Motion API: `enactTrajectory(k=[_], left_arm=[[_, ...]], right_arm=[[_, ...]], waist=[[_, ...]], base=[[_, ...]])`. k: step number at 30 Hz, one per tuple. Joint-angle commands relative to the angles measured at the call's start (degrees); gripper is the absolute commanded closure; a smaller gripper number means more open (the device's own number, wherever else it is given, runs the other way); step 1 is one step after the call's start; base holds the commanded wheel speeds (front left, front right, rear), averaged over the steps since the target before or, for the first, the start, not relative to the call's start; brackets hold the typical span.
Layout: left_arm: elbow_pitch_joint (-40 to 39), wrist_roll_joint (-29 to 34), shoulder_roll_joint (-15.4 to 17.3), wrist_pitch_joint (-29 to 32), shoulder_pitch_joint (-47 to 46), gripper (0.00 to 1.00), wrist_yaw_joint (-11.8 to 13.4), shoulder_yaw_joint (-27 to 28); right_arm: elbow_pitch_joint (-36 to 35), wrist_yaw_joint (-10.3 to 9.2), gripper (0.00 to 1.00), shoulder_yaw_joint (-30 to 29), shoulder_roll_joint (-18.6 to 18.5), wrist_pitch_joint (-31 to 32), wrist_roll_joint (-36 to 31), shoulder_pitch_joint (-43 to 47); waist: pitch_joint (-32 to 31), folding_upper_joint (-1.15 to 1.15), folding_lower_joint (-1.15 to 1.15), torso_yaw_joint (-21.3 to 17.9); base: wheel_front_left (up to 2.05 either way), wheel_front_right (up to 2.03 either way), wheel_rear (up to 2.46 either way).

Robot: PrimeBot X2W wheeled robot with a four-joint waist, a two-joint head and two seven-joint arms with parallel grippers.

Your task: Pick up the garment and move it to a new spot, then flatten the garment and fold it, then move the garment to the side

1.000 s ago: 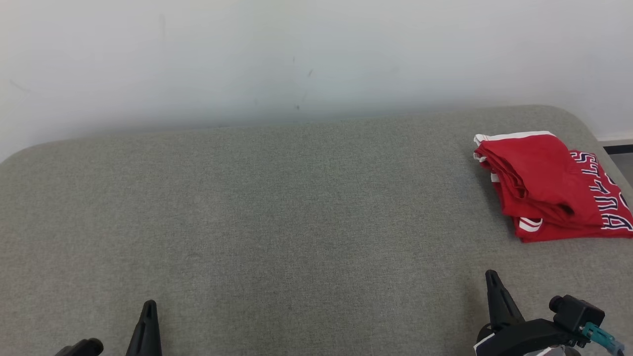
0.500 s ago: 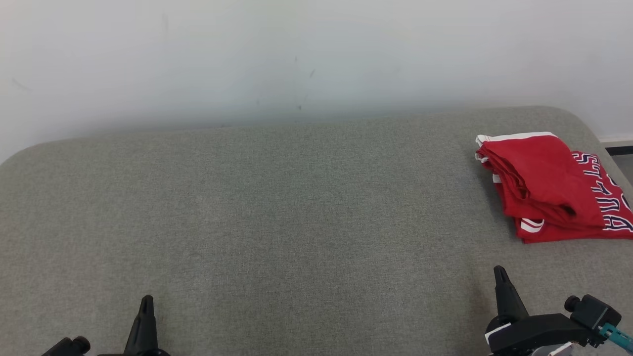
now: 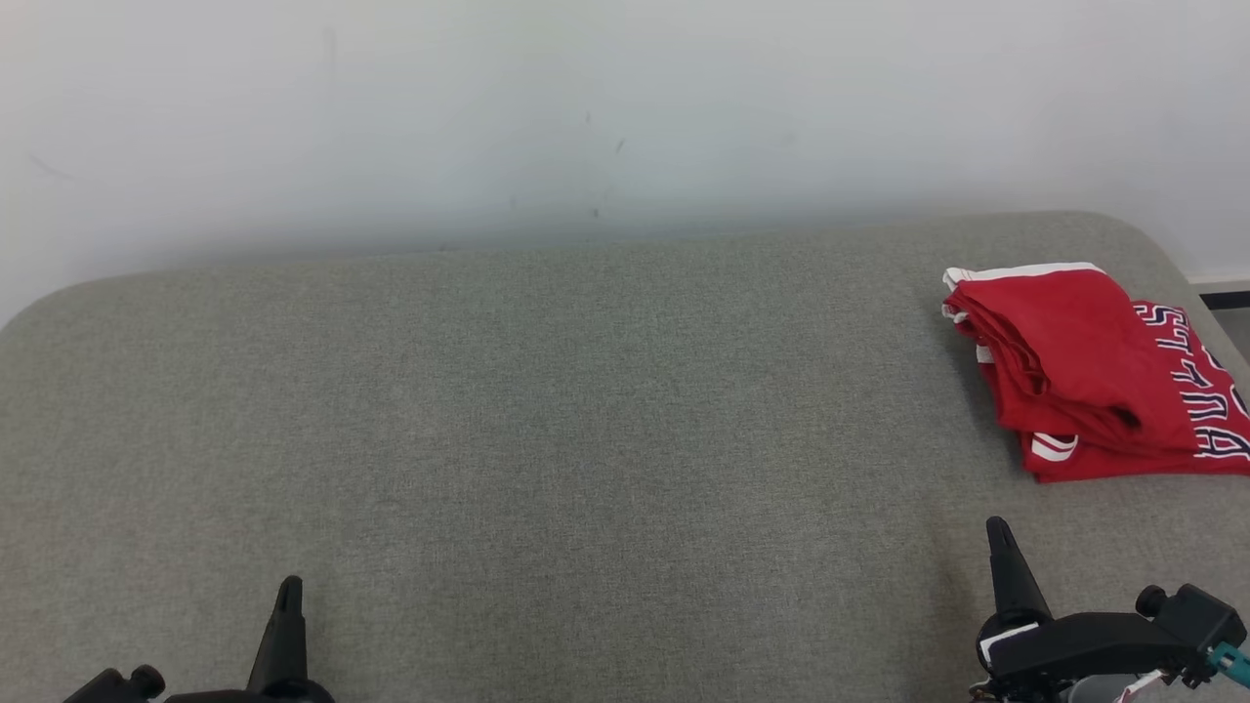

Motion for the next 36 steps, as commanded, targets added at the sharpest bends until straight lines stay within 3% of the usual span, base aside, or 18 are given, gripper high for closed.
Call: enactTrajectory(k=[1, 36], left_arm=[[-0.8, -1.4, 0.3, 0.4, -1.5, 1.0, -0.3, 0.3], [-1.3, -22.7, 0.5, 6.0, -2.9, 1.0, -1.2, 1.2]], right_arm=[[-0.9, -0.04, 1.0, -0.4, 0.1, 0.3, 1.2, -0.3], [-4.7, -0.08, 1.0, -3.9, 1.1, 5.9, 20.2, 0.4]], waist=[[0.0, 0.0, 0.0, 0.0], [-0.1, 0.0, 0.0, 0.7]], base=[[0.0, 0.0, 0.0], [0.0, 0.0, 0.0]])
